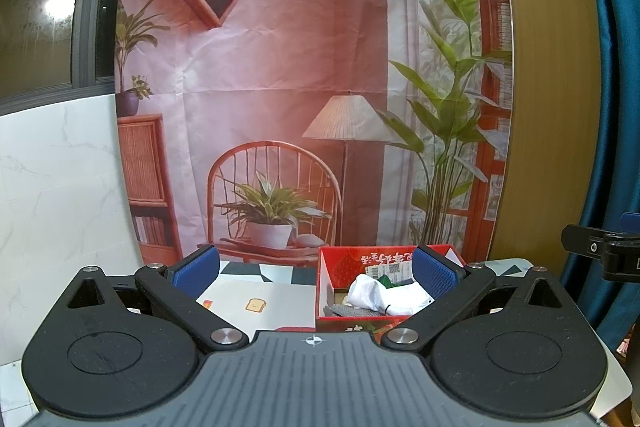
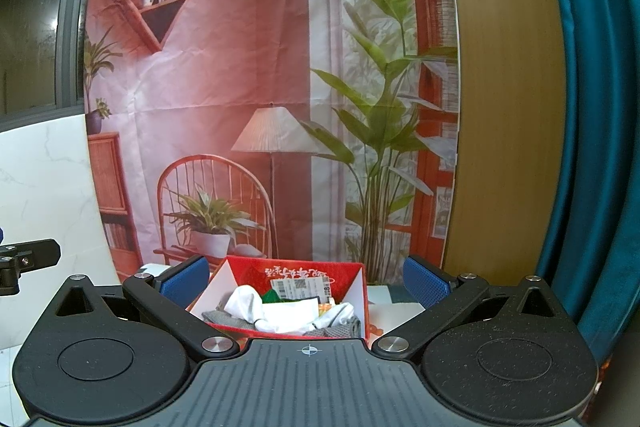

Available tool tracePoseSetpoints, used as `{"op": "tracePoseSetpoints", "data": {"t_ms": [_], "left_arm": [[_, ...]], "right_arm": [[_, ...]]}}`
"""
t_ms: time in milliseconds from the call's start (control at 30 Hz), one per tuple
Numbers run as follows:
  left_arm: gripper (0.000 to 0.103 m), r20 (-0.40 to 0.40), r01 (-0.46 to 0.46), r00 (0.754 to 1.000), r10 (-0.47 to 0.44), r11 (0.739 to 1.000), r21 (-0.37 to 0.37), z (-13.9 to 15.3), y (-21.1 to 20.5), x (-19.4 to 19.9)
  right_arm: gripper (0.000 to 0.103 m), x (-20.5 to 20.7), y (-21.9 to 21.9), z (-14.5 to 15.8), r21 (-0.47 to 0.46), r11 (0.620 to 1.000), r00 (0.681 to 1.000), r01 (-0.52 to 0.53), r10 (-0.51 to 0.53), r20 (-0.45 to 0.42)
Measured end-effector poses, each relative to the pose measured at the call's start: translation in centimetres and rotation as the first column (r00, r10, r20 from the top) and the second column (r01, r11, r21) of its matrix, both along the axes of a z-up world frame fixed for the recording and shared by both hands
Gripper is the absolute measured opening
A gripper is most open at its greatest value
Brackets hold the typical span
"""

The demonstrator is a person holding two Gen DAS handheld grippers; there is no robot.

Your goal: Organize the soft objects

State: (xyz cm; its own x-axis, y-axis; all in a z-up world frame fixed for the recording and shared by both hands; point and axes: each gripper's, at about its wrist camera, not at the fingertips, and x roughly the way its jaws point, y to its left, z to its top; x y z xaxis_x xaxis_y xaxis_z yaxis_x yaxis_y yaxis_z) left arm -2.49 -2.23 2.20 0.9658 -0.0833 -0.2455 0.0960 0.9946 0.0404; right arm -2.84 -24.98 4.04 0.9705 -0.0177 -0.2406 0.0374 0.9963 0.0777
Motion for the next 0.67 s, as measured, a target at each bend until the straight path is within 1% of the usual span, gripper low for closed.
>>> {"op": "tracePoseSetpoints", "data": {"t_ms": [367,567,667], "left_arm": [[0.103,-0.007,0.001,1.000,-0.001,1.000,-0.005,-0.16,0.13,0.08],[0.103,0.015,0.010,1.000,-0.010,1.000,-0.011,-0.19,0.30,-0.29],[0.103,0.012,0.013,1.000,-0.013,1.000,-0.013,-0.22,0.33,-0.33]], "right_arm": [[0.103,0.02,0.02,0.03,0.000,1.000,1.000,0.000,0.000,-0.001],[0.103,0.02,0.02,0.04,0.000,1.000,1.000,-0.001,0.001,-0.002],[0.103,0.04,0.05,0.08,0.000,1.000,1.000,0.000,0.000,-0.002]]}}
